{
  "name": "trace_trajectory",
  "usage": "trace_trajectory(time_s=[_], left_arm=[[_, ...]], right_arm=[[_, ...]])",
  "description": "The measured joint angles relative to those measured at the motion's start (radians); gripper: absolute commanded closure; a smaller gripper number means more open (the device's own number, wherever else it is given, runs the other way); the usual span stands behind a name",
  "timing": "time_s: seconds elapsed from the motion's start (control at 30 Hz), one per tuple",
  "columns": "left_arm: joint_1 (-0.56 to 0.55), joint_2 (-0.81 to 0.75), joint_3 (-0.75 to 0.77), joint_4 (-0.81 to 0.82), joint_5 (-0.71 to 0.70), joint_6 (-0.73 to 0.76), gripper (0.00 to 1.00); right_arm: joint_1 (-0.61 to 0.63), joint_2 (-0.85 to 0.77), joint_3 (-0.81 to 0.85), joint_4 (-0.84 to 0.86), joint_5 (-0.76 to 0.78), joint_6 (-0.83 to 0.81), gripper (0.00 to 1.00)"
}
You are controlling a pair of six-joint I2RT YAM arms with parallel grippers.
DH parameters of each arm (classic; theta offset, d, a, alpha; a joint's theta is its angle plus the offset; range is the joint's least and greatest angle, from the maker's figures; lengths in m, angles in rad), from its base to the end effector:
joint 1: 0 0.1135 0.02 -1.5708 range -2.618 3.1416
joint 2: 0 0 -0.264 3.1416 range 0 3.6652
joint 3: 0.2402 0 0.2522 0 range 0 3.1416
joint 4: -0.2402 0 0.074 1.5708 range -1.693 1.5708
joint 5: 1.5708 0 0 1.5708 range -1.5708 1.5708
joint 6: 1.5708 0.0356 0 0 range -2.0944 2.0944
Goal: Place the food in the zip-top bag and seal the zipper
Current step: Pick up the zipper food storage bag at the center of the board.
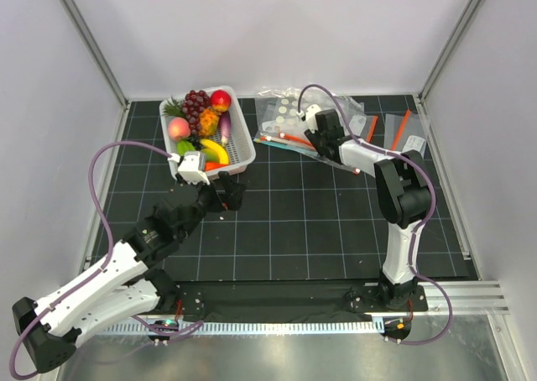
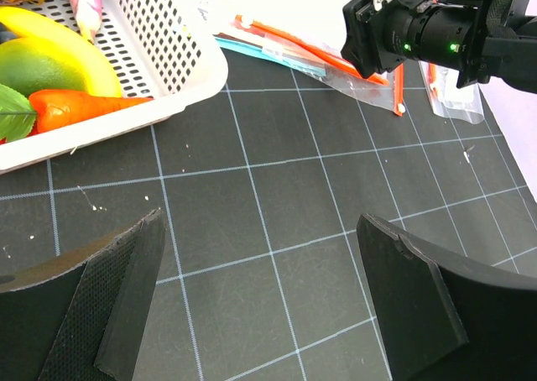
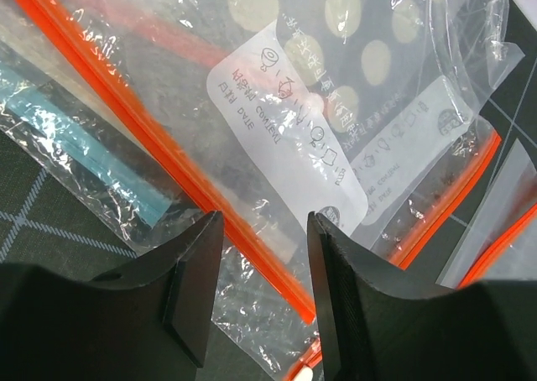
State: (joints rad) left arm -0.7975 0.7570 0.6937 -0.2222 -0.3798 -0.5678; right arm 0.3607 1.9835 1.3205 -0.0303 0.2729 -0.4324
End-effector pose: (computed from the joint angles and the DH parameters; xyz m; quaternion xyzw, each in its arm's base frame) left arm 0.1345 -0.1189 0.3090 -0.0223 0.7939 -0.2540 0.5520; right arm 0.4143 0.1460 0.1827 -0.2931 0.8496 -0.1382 0.4162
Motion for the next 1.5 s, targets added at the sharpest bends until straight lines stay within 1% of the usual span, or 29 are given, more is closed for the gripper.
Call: trace_trajectory(time_s=[0.2,0.37,0.43,0.5,0.6,0.67,0.87,0.9,1.03,1.07,1.1,1.33,1.5], left_arm=[[0.000,0.000,0.000,0.000,0.001,0.000,0.00],[0.000,0.003,0.000,0.000,0.005,0.000,0.00],[0.000,0.007,0.000,0.000,0.006,0.000,0.00],[0.000,0.012,0.000,0.000,0.006,0.000,0.00],[0.000,0.015,0.000,0.000,0.007,0.000,0.00],[0.000,0.015,0.000,0.000,0.008,0.000,0.00],[0.000,0.015,0.000,0.000,0.009,0.000,0.00],[0.000,0.015,0.000,0.000,0.009,0.000,0.00],[0.000,0.020,0.000,0.001,0.009,0.000,0.00],[0.000,0.021,0.000,0.000,0.009,0.000,0.00],[0.000,0.022,0.000,0.000,0.009,0.000,0.00],[0.000,0.035,0.000,0.001,0.008,0.000,0.00],[0.000,0.061,0.000,0.001,0.008,0.000,0.00]], right_arm=[[0.015,0.011,0.000,-0.007,-0.011,-0.020,0.49],[0.031,0.058,0.018,-0.021,-0.003,-0.041,0.52],[0.035,0.080,0.029,-0.025,0.008,-0.045,0.57],[0.037,0.095,0.037,-0.024,0.035,-0.047,0.60],[0.037,0.101,0.045,-0.022,0.068,-0.047,0.64],[0.037,0.103,0.050,-0.021,0.089,-0.047,0.64],[0.037,0.117,0.068,-0.013,0.148,-0.047,0.72],[0.037,0.121,0.069,-0.011,0.154,-0.047,0.75],[0.038,0.129,0.069,0.004,0.174,-0.047,0.83],[0.038,0.129,0.070,0.008,0.178,-0.046,0.93],[0.038,0.129,0.071,0.010,0.180,-0.047,0.99],[0.050,0.124,0.088,0.008,0.182,0.034,0.99],[0.059,0.052,0.081,-0.046,0.127,0.198,0.99]])
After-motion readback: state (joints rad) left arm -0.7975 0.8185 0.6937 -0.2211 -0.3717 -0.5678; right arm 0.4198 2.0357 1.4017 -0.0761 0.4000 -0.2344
